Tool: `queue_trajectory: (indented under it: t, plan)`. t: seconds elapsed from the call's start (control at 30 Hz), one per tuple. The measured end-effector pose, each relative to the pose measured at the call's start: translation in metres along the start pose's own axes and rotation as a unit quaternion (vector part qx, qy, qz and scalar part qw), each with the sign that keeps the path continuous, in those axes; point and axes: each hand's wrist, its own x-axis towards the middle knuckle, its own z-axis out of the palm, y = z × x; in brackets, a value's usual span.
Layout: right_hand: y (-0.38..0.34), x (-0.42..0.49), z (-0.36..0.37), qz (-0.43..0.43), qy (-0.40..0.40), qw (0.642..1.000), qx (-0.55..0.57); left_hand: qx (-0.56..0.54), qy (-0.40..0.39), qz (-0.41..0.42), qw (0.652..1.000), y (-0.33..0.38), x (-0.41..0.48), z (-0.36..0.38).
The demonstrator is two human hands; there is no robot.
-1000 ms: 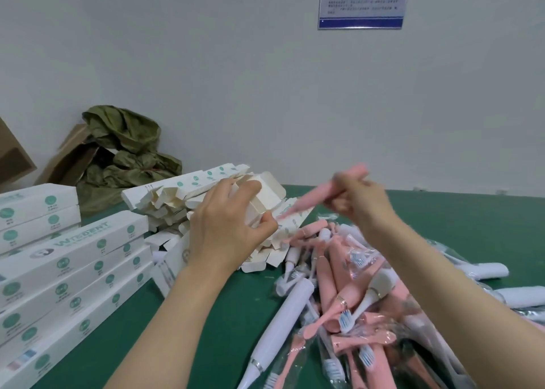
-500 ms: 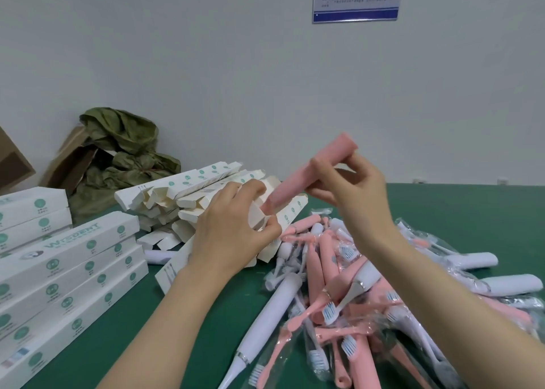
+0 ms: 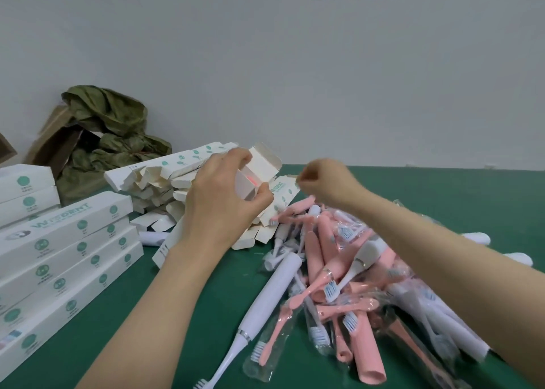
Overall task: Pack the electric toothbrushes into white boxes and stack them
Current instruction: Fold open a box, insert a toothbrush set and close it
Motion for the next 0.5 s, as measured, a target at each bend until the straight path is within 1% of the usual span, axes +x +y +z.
queue_trajectory:
  t: [0.03,0.07,0.1,0.13,0.2,0.23,0.37,0.43,0.5]
  plan:
    - [0.004,0.002,0.012,-0.011,-0.051,0.995,-0.087,0.001,0.003,0.002,1.000,0.000,0.000,0.000]
    - [0.006,0.003,0.023,-0.014,-0.102,0.984,-0.147,0.002,0.005,0.004,1.000,0.000,0.000,0.000]
    - [0.009,0.004,0.033,-0.017,-0.140,0.972,-0.190,0.001,0.005,0.006,1.000,0.001,-0.001,0.000]
    - [0.010,0.005,0.041,-0.020,-0.159,0.959,-0.233,0.000,0.001,0.008,1.000,0.001,-0.001,0.000]
    - [0.014,0.005,0.051,-0.034,-0.146,0.937,-0.315,0.002,-0.010,0.013,1.000,0.002,-0.001,0.000]
    - [0.016,0.006,0.055,-0.039,-0.132,0.934,-0.331,0.003,-0.016,0.015,1.000,0.003,-0.001,0.001]
    - [0.014,0.006,0.036,-0.031,-0.100,0.948,-0.299,0.007,-0.037,0.018,0.999,0.007,0.000,0.000]
    - [0.014,0.003,0.007,-0.020,-0.070,0.970,-0.233,0.016,-0.050,0.026,0.998,0.007,0.000,0.001]
    - [0.014,-0.005,-0.023,-0.011,-0.030,0.990,-0.138,0.025,-0.057,0.037,0.997,0.008,-0.002,0.003]
